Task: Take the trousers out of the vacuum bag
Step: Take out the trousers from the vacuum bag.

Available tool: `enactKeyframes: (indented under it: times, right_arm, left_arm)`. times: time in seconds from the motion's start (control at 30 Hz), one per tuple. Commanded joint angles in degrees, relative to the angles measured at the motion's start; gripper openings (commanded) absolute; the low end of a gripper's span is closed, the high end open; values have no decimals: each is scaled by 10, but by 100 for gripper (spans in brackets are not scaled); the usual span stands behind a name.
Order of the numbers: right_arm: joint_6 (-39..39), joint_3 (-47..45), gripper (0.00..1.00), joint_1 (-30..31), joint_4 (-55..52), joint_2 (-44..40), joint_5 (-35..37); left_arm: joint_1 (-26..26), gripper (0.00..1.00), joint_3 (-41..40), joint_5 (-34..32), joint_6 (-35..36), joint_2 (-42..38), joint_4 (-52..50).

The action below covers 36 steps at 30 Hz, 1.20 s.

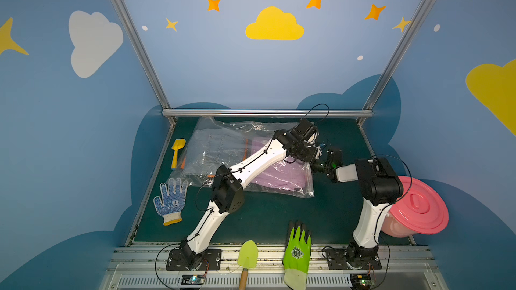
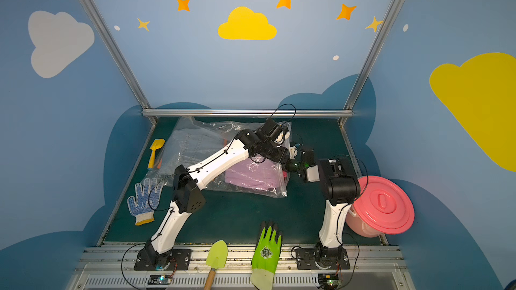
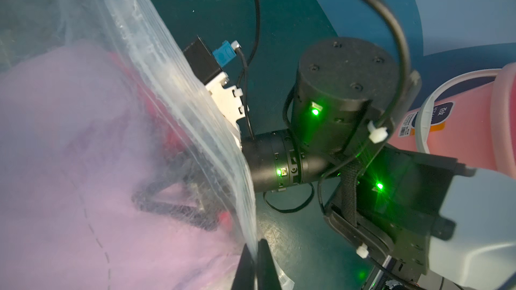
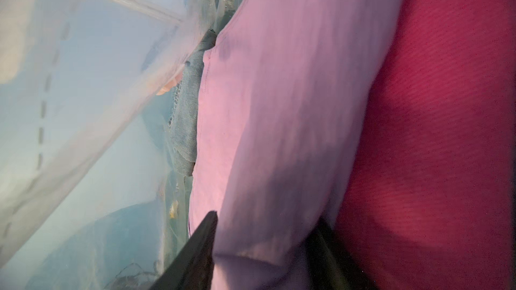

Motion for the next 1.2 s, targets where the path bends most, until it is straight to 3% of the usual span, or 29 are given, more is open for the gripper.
enactKeyframes:
  times: [0.0,0.2,0.37,0.5,0.7,0.97,1.17]
  right_arm:
    - [2,25,52,7,29,20,-29]
    - [9,28,50,0,41,30,-22]
    - [-39,41,54,-7,-30,10,-3]
    - [-49,78,55,-12,-54,29,-39]
    - [-41,95,50,-9,-34,53,-85]
    - [-117,125,45,14,-143,59,-91]
    - [-130,137,35,27,-163,69,-98]
  left_arm:
    - [-5,5,1,11,11,-26,2]
    - [-6,5,1,8,12,-28,1]
    - [-6,5,1,14,13,-29,-1]
    - [-7,5,0,15,12,-29,-1]
    - [-7,5,0,15,12,-29,1]
    - [-7,5,-1,18,14,-30,1]
    - [-7,5,-3,17,14,-32,1]
